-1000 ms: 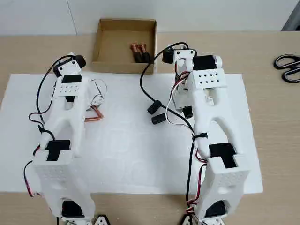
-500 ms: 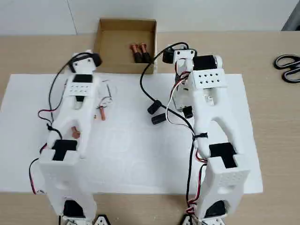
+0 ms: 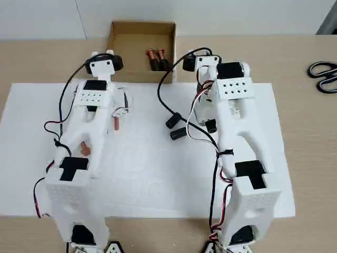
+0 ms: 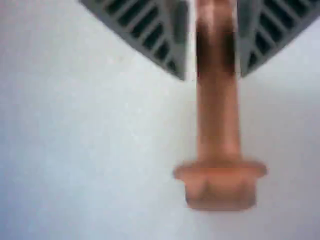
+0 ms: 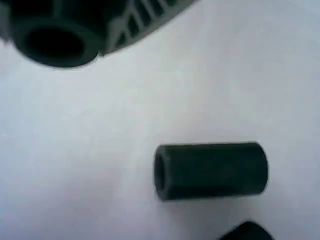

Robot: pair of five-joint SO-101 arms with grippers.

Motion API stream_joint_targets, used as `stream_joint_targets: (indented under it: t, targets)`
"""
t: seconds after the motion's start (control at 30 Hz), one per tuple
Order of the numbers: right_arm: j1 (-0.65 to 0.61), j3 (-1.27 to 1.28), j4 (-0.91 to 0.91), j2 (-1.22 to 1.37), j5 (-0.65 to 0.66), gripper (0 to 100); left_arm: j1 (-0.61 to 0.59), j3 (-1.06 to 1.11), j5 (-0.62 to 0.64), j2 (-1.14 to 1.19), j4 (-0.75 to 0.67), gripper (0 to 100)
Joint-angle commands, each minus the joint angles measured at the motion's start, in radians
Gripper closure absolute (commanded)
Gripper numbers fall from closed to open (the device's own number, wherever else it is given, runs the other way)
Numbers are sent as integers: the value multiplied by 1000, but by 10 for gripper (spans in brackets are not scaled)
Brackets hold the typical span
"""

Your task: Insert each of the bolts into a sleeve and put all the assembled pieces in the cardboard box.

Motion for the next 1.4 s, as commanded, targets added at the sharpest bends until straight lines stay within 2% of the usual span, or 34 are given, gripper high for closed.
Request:
stream_joint_targets:
  t: [0.0,0.4,0.93,1.3,1.37]
  targets:
    - [8,-3,-4,-68,0,981,3,-45,3,-9,0,899]
    - [8,-3,-4,-67,0,981,-44,-42,6,-6,-64,899]
    - [7,-5,-5,21,0,981,-38,-59,6,20,-98,899]
    - [7,-5,-5,21,0,981,-38,-257,38,183,-6,901]
    - [7,-6,-5,21,0,981,-38,-271,41,196,-5,928]
